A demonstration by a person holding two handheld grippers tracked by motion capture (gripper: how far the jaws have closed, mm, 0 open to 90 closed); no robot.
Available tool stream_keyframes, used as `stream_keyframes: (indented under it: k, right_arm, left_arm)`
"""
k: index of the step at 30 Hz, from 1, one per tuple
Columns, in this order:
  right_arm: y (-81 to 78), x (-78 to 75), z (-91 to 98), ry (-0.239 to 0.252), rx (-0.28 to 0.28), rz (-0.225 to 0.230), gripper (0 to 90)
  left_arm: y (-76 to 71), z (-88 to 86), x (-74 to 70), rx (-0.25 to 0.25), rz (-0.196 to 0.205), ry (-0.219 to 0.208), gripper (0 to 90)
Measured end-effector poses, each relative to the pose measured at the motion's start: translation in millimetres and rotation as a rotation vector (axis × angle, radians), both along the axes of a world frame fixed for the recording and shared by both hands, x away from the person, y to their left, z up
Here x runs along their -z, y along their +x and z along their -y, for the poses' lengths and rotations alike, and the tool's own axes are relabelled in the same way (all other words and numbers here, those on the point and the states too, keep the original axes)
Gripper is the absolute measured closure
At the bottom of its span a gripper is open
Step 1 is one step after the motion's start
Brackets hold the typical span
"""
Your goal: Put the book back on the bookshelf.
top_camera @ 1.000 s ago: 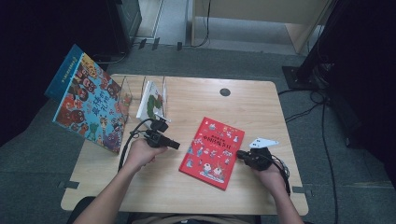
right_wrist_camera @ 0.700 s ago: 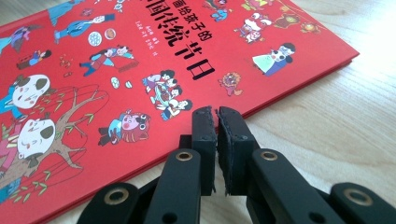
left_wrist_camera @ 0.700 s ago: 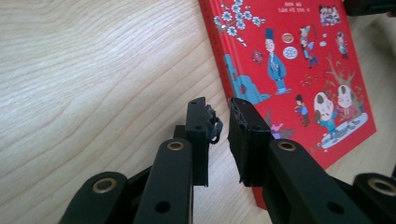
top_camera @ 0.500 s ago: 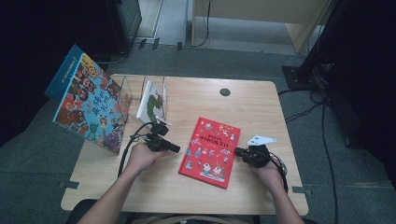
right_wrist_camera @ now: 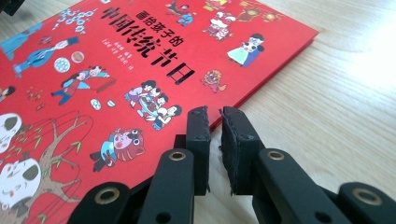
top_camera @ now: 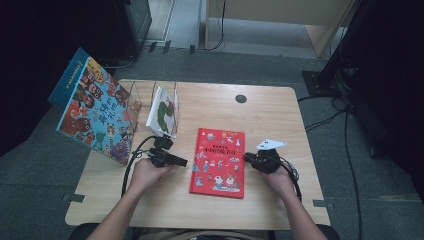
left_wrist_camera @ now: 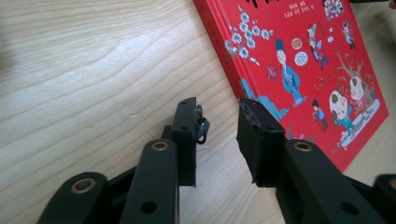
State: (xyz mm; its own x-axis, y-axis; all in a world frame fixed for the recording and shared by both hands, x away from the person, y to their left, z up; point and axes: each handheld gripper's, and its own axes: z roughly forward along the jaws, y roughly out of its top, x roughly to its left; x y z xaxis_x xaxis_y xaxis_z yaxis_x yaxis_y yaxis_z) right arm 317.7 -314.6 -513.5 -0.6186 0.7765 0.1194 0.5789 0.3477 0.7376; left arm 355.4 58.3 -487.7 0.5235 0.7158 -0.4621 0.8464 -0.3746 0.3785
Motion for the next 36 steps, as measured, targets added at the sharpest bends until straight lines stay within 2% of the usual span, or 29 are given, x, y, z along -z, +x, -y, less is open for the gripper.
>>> stream_keyframes:
  k: [3,7,13,16,22,24,26,36]
  right_arm:
    - [2.8,0.9,-5.1,0.004,-0.008,0.009,81.7]
    - [7.5,0.4,-13.4,-0.008,-0.017,0.008,81.8]
    - [10.8,-1.1,-18.6,-0.032,-0.014,-0.012,78.3]
    - [9.7,-4.8,-19.0,-0.010,-0.008,-0.003,76.0]
    - [1.0,-7.8,-32.0,0.006,-0.009,-0.041,67.4]
    - [-2.4,-8.0,-35.6,-0.008,-0.005,-0.034,64.9]
    - [-4.6,-7.9,-35.7,-0.004,-0.001,-0.034,64.0]
    - [-7.1,-7.1,-35.6,0.016,0.051,-0.088,52.2]
  left_arm:
    - [-1.9,-3.8,0.4,-0.021,0.006,-0.001,63.5]
    - [-5.1,-7.9,0.1,-0.039,0.019,0.002,61.8]
    - [-6.6,-9.9,0.8,-0.049,0.038,0.005,58.1]
    - [-6.2,-8.7,1.6,-0.048,0.048,0.010,58.5]
    - [-6.3,-0.1,3.0,-0.042,0.060,0.014,63.1]
    - [-6.8,3.1,3.0,-0.041,0.062,0.010,63.6]
    - [-6.5,5.5,3.1,-0.025,0.064,0.013,64.3]
    - [-5.8,19.5,6.0,-0.009,0.061,0.008,61.4]
